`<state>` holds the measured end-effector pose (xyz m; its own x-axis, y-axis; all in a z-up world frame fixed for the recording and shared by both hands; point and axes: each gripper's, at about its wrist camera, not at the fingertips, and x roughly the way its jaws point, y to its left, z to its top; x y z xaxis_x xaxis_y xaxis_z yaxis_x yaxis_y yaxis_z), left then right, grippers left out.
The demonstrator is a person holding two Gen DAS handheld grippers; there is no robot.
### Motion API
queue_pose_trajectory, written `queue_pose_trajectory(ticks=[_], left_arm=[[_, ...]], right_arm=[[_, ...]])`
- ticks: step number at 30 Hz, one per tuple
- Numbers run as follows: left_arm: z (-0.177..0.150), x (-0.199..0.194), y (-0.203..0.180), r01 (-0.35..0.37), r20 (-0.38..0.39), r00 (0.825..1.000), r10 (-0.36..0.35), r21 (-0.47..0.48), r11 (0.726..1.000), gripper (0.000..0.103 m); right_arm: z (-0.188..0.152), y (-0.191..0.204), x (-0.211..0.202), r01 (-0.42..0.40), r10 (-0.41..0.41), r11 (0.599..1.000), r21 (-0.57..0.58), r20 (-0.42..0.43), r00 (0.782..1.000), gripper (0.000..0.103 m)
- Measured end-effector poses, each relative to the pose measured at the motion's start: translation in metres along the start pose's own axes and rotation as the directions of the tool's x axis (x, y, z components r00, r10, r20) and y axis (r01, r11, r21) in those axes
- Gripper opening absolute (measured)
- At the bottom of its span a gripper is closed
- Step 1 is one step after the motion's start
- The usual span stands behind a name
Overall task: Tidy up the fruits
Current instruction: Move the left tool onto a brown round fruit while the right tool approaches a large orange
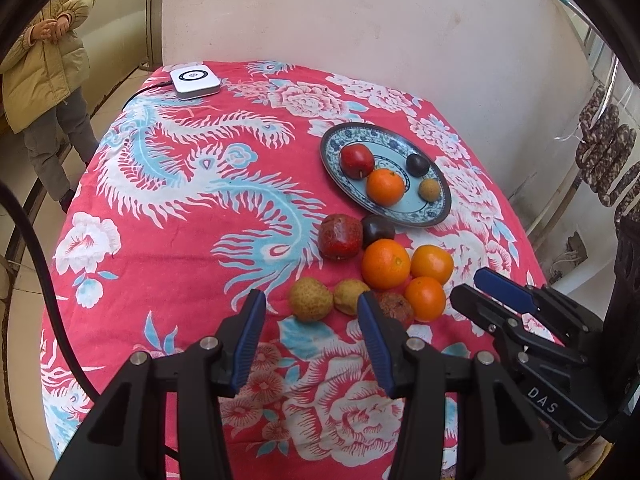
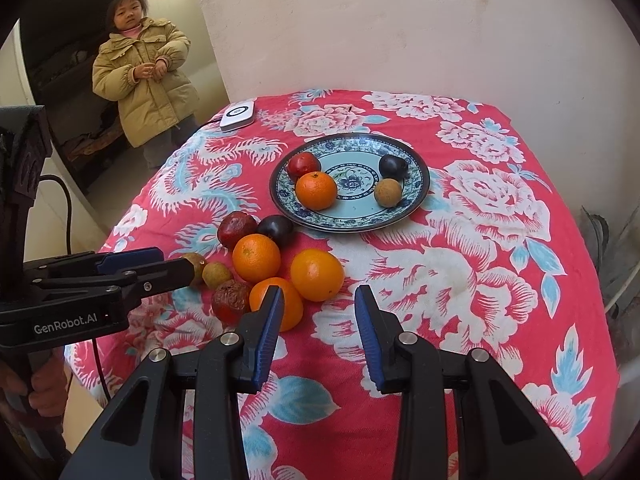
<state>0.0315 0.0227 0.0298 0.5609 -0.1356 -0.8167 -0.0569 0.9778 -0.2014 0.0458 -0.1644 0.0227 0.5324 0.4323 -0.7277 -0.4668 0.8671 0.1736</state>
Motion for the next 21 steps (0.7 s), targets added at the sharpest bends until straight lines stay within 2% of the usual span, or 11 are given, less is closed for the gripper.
queue_pose_trajectory(ticks=[5,11,19,21], left_arm=[[-0.003,0.005,0.003,-0.011,-0.007,1.000,0.011,0.003,1.000,0.049],[-0.004,0.013,0.004,-0.017,-0.010,1.000,0.017,0.011,1.000,0.041],[-0.003,0.016,0.001,0.002,0.007,1.000,-0.002,0.021,1.000,0.040],[-0.003,0.017,0.001,0.001,0.004,1.000,-0.001,0.023,1.000,0.035]], right_arm=[[-0.003,0.003,0.000,-0.003,0.003,1.000,-0.005,-0.005,1.000,0.038],[-0.006,0.006,0.001,-0.011,0.010,1.000,-0.019,-0.014,1.000,0.038],[-0.009,0.009,0.005,-0.023,0.022,0.999,-0.029,-0.035,0.999,0.038],[-0.009,0.011,0.005,-0.032,0.031,0.999,-0.033,-0.036,0.999,0.038]])
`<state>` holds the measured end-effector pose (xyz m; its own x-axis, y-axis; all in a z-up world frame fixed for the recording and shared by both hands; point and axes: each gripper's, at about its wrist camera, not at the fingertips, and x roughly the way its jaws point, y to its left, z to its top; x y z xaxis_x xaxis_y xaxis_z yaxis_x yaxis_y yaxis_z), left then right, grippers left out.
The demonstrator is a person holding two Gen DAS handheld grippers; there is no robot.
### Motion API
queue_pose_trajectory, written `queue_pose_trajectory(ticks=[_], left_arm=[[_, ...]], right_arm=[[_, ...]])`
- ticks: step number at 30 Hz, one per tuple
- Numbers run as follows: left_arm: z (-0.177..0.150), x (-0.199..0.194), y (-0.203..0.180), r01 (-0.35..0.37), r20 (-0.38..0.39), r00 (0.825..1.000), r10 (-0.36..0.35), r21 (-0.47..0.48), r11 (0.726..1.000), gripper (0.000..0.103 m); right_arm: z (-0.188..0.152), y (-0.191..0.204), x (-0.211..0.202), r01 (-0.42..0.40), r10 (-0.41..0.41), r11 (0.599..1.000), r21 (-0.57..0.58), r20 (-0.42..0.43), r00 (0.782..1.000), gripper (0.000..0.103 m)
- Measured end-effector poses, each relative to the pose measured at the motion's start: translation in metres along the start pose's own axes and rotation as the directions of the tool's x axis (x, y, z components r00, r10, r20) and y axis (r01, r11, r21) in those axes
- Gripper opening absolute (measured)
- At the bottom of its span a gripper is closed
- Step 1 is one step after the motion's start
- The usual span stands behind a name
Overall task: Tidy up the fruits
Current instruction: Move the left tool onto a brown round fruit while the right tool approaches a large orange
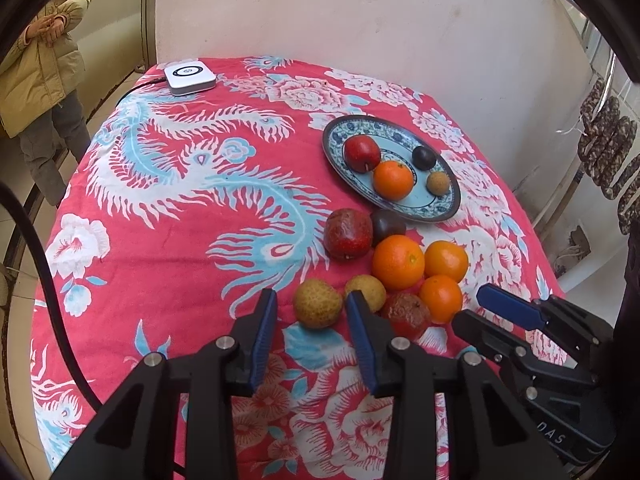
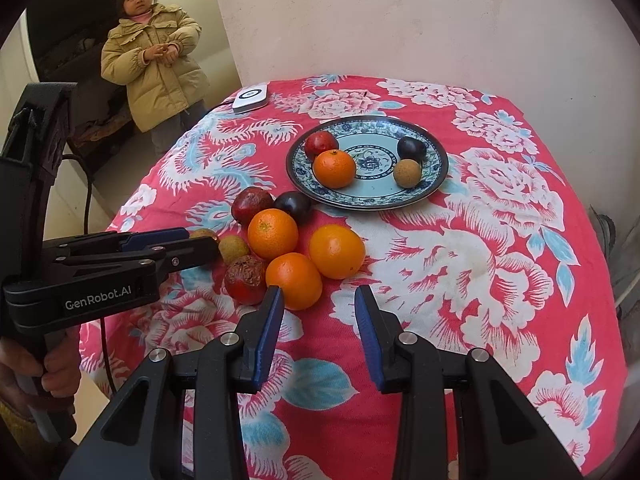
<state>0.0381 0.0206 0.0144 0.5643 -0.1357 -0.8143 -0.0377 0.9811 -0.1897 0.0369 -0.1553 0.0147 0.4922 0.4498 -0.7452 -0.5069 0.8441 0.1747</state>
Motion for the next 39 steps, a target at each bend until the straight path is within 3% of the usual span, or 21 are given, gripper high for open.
queue_pose_trajectory(ticks=[8,36,39], left_arm=[[-0.002,0.006,-0.001,0.024,-0.014,1.000,-0.024,-0.008,1.000,0.028],[-0.001,-0.005,0.002,0.035,0.002,0.999,-0.035,-0.032,0.999,0.028],[0.000,-0.006,0.001,0.028,0.004,1.000,-0.028,-0.029,0.999,0.028]], right_arm=[[-0.002,0.005,0.006,-0.018,0.018,1.000,-0.014,-0.013,1.000,0.038],[-0.001,0.005,0.018,-0.023,0.023,0.999,-0.029,0.020,1.000,0.038],[-0.002,0.005,0.018,-0.037,0.038,0.999,-0.034,0.031,0.999,0.034]])
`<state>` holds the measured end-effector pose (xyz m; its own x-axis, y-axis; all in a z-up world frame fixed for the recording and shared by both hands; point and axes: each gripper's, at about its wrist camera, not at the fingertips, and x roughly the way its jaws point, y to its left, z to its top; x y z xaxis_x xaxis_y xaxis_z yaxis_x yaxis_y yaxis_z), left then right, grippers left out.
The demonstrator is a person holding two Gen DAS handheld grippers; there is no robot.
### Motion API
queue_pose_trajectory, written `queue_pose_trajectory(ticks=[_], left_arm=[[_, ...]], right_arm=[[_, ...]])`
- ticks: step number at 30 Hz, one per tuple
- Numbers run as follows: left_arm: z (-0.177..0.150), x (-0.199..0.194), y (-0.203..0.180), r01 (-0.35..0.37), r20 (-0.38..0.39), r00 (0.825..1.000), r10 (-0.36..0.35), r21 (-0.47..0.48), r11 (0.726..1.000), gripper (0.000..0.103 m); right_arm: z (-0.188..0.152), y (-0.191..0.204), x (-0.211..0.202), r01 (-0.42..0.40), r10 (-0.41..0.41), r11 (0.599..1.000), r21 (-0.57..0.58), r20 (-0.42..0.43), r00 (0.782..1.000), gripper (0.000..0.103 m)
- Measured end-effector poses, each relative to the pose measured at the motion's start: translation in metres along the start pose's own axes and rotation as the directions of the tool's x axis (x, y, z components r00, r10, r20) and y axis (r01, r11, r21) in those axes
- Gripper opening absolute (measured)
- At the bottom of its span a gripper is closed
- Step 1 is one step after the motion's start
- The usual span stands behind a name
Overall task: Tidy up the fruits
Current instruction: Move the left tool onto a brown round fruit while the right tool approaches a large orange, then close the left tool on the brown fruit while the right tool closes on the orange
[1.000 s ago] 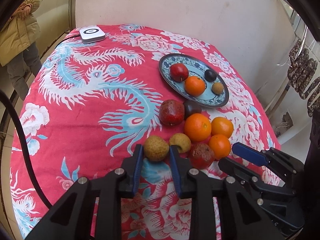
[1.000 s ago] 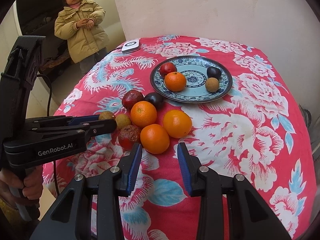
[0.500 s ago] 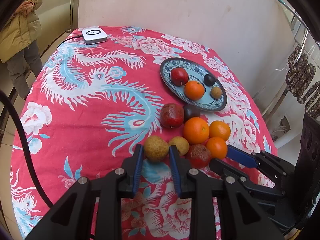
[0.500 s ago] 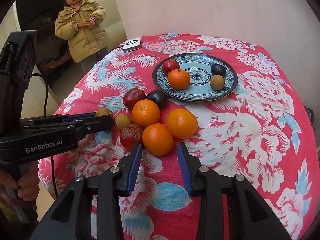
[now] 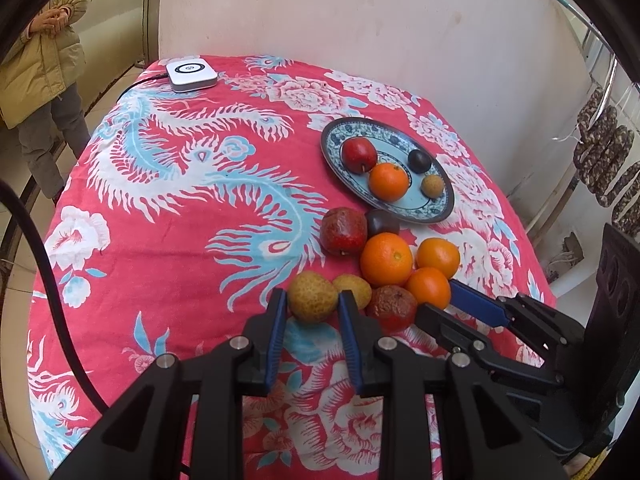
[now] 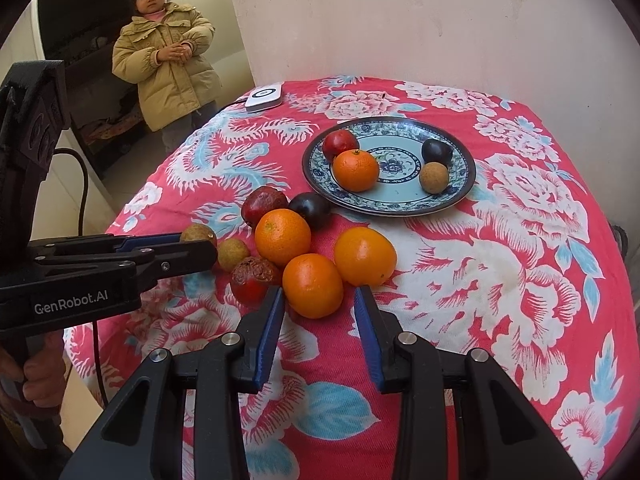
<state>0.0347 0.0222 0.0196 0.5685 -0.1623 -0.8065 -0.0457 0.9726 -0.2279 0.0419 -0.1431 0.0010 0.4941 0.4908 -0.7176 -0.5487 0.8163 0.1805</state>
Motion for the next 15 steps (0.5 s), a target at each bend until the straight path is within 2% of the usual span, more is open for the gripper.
queue_pose_trajectory(ticks=[15], left_arm=[[0.0013,-0.0055,-0.0059,0.006,0.012,1.000,-0.006,0.010,1.000,0.028]], right_arm=[[-0.0001,0.0051,0.0015,0.017,-0.016,0.999,-0.047,0.013,1.000,0.032]])
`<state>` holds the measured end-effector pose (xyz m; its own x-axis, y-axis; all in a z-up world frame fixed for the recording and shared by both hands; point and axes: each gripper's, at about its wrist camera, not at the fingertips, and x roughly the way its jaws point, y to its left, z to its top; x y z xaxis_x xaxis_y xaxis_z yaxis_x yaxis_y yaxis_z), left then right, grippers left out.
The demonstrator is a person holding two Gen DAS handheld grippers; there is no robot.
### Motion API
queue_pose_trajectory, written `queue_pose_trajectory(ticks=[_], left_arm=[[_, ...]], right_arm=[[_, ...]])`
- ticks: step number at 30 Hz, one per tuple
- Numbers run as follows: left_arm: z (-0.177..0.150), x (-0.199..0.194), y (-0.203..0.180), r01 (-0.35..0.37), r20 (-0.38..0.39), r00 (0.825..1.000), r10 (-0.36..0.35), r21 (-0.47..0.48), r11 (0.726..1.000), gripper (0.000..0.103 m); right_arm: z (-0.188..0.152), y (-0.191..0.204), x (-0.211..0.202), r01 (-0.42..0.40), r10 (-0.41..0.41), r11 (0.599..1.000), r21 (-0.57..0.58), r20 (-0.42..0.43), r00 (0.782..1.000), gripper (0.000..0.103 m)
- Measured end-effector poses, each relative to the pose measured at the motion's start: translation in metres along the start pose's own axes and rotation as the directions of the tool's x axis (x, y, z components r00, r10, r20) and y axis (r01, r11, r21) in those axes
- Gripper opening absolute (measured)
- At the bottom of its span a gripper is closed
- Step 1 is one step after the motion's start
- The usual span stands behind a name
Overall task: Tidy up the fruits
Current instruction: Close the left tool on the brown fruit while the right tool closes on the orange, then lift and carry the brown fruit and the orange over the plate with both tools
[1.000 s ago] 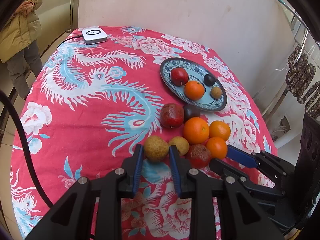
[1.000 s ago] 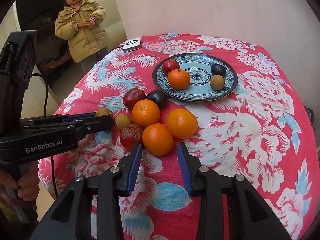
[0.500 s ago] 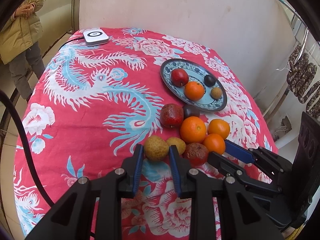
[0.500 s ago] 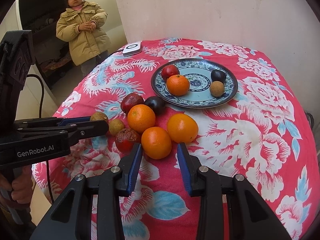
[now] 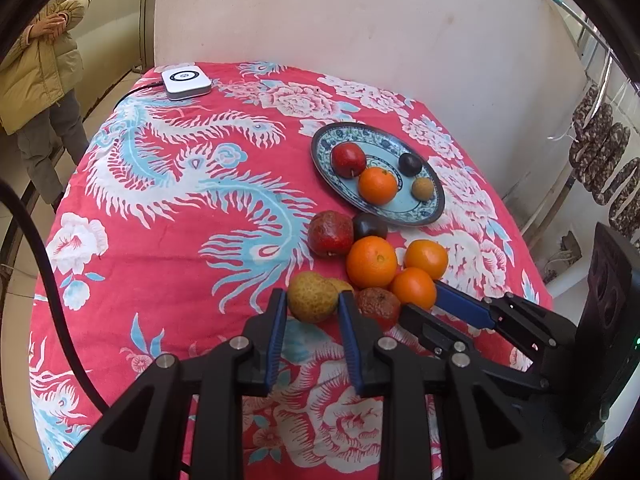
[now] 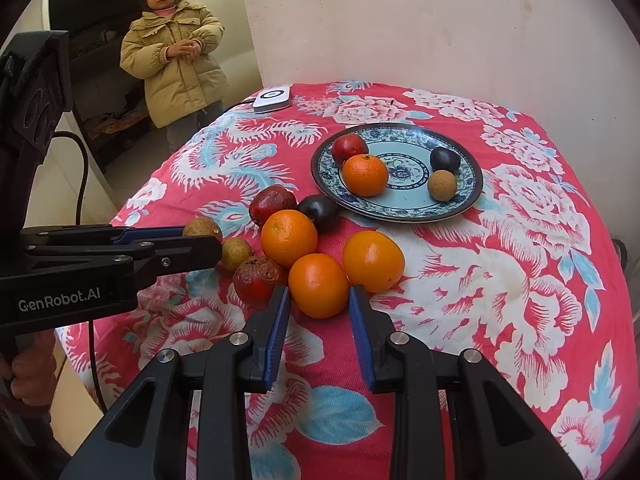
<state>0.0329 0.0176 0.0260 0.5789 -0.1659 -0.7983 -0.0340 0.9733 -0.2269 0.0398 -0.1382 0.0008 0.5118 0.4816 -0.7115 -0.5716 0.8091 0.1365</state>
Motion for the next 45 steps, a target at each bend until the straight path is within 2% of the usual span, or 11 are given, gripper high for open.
queue_pose_trajectory(ticks=[16,33,45], left_arm=[[0.001,-0.008,-0.007,-0.002,0.009,1.000,0.002,0.015,1.000,0.028],[0.006,-0.022,-0.018,0.020,0.033,0.999,-0.021,0.016,1.000,0.028],[0.021,-0.034,-0.036,0.038,0.070,0.997,-0.041,0.047,0.998,0.028]], right_arm=[[-0.001,-0.004,-0.001,-0.024,0.023,0.999,0.024,0.010,1.000,0.031],[0.005,-0.010,-0.035,-0.021,0.017,0.999,0.042,0.094,0.995,0.030],[0.017,-0.020,-0.055,-0.005,-0.003,0.998,0.060,0.142,0.990,0.030]])
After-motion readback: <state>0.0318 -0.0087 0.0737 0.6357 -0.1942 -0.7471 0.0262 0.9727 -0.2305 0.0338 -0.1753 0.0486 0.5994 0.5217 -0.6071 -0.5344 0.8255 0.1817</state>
